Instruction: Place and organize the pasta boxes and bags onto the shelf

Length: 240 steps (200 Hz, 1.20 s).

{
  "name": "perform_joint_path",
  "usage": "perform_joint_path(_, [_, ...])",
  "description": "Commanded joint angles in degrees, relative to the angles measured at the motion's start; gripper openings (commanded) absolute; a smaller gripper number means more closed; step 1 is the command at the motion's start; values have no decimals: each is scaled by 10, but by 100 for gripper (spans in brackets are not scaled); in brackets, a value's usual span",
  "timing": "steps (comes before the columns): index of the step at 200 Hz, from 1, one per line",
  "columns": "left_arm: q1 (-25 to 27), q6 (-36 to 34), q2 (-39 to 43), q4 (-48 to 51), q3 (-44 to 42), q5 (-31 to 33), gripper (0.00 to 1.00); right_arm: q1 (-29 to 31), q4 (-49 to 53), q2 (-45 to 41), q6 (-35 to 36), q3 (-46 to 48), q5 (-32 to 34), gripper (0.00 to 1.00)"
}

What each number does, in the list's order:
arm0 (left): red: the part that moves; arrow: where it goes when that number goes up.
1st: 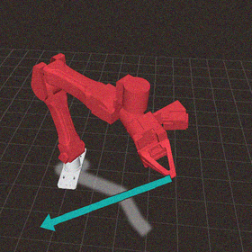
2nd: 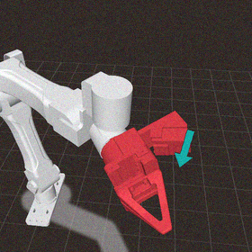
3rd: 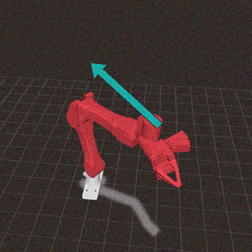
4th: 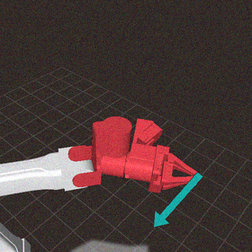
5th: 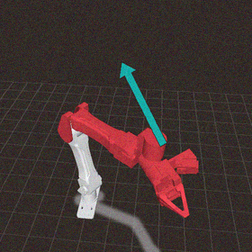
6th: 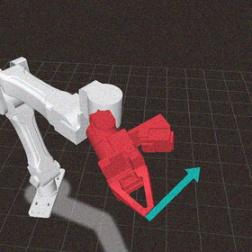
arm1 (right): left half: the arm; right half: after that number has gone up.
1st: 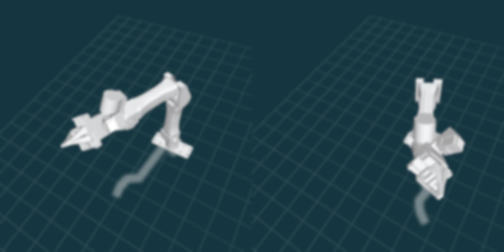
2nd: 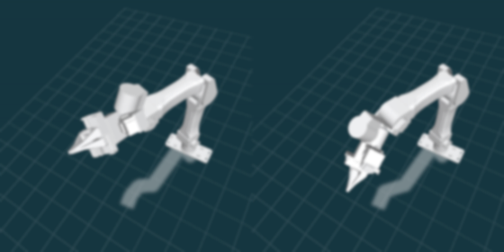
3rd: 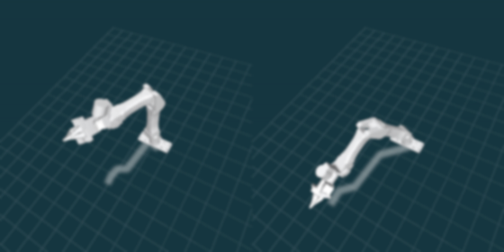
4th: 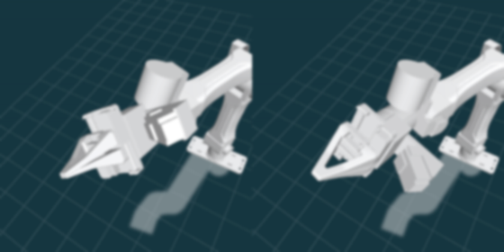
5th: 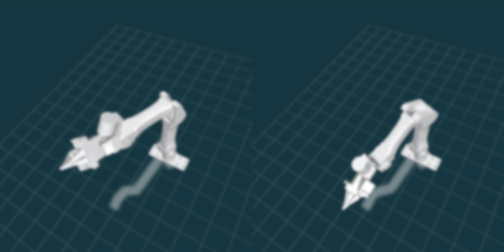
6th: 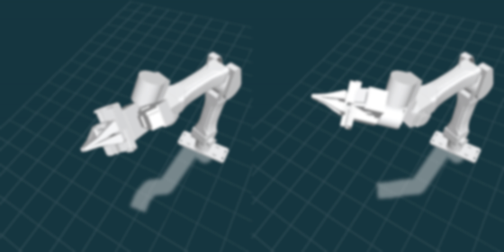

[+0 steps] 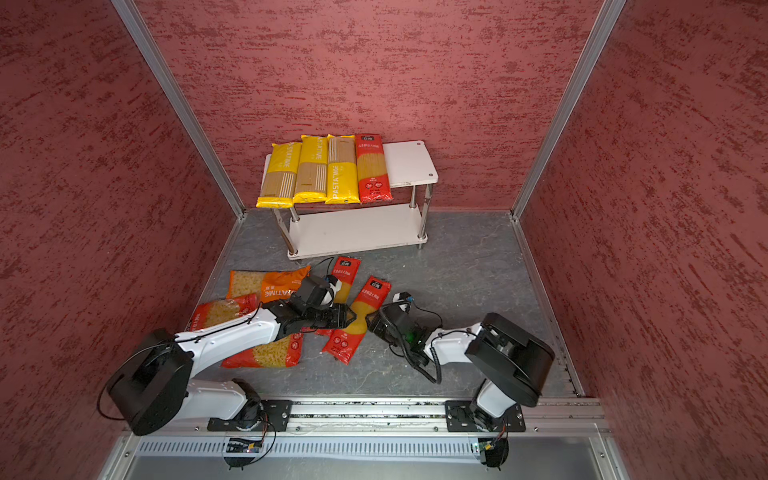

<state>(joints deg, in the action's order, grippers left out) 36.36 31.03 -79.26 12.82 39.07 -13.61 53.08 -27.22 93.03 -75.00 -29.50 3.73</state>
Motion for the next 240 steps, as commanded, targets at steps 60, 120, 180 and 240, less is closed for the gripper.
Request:
perform_joint_path(60, [-14, -17, -30, -19, 4, -49, 50, 8, -96, 85, -69, -27, -21, 44])
perform_joint_path(120, [-8, 30, 37, -33, -2, -85, 48, -16, -70, 38, -15, 6, -23, 9])
perform_joint_path(180, [7, 59, 49, -13, 29, -92, 55, -97, 167, -146, 181, 39, -85, 3])
perform_joint_path(240, [86, 139, -59, -135, 26, -73, 55, -247, 299, -304, 290, 85, -220, 41])
